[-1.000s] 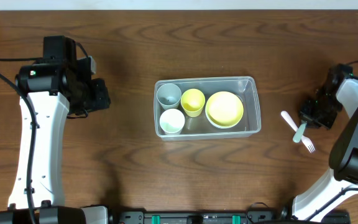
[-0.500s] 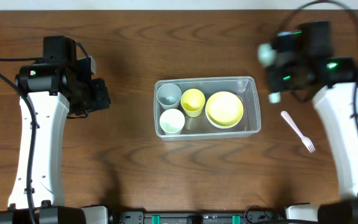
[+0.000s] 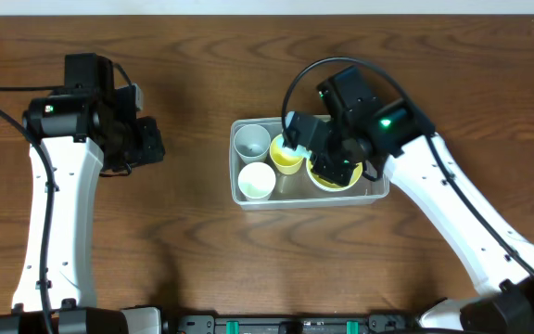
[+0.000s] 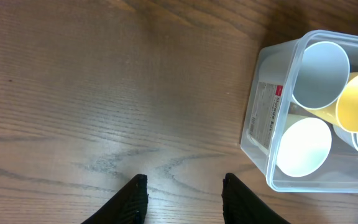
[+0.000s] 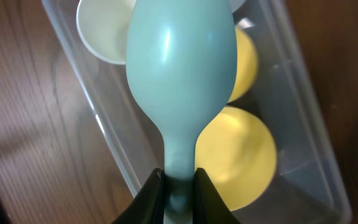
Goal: Pack container
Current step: 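Lift the mint spoon and carry it over the container's front, then release the spoon in the container's front and raise the right gripper, then move the right gripper down to the white fork's tines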
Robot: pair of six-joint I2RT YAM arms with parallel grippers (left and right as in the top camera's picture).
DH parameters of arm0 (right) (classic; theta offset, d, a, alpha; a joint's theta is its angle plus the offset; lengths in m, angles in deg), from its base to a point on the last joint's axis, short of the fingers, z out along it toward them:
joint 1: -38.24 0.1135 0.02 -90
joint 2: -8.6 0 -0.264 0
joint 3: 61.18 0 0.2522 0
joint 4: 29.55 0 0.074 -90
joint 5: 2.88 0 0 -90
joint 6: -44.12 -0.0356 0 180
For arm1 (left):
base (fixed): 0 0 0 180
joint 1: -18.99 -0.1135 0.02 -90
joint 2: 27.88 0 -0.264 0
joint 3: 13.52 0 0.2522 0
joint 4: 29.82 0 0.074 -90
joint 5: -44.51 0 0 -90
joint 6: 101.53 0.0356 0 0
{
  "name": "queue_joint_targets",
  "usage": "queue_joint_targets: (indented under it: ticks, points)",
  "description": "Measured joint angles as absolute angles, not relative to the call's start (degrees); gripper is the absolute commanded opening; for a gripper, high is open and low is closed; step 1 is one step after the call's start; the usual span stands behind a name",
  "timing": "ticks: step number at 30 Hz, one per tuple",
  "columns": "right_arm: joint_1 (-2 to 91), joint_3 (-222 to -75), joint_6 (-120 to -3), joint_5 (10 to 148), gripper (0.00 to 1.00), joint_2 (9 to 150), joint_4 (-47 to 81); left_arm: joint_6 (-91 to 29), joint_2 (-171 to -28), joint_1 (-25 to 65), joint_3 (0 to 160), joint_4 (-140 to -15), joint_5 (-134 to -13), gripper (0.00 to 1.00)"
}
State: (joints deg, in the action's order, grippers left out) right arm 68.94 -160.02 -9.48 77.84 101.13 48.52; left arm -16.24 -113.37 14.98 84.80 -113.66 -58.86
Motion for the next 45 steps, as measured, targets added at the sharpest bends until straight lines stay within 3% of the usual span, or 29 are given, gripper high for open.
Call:
queue_joint_targets:
  ticks: [6,8,12,24,30,33,36,39,45]
  points:
    - [69.0,-159.8,-7.5,77.9,0.1,104.3,50.8,-16.2,-113.4,15.0,84.8,-113.7,-58.9,0.41]
    - [69.0,-159.8,-7.3,77.9,0.28,105.5,51.8,-16.2,-113.4,15.0,84.8,-113.6,-58.9,0.4]
    - [69.0,-159.6,-7.0,78.0,0.44,106.7,52.8,-16.2,-113.4,15.0,84.8,-113.7,-58.9,0.41]
    - [67.7,-159.6,-14.5,80.2,0.49,106.8,47.6,-16.2,-113.4,15.0,84.8,-113.6,-58.9,0.4]
    - [61.7,-159.6,-34.5,90.3,0.47,106.2,42.5,-16.2,-113.4,15.0,84.8,-113.7,-58.9,0.4]
    - [55.2,-159.5,-55.2,94.2,0.69,104.5,45.6,-16.2,-113.4,15.0,84.8,-113.7,-58.9,0.4]
    - [46.3,-159.5,-73.4,92.7,0.75,103.1,48.4,-16.2,-113.4,15.0,84.8,-113.8,-58.9,0.4]
    - [38.6,-159.4,-85.5,88.2,0.99,103.1,49.0,-16.2,-113.4,15.0,84.8,-113.8,-58.9,0.4]
    - [31.1,-157.7,-100.7,83.3,0.99,103.1,51.3,-16.2,-113.4,15.0,84.8,-113.8,-58.9,0.41]
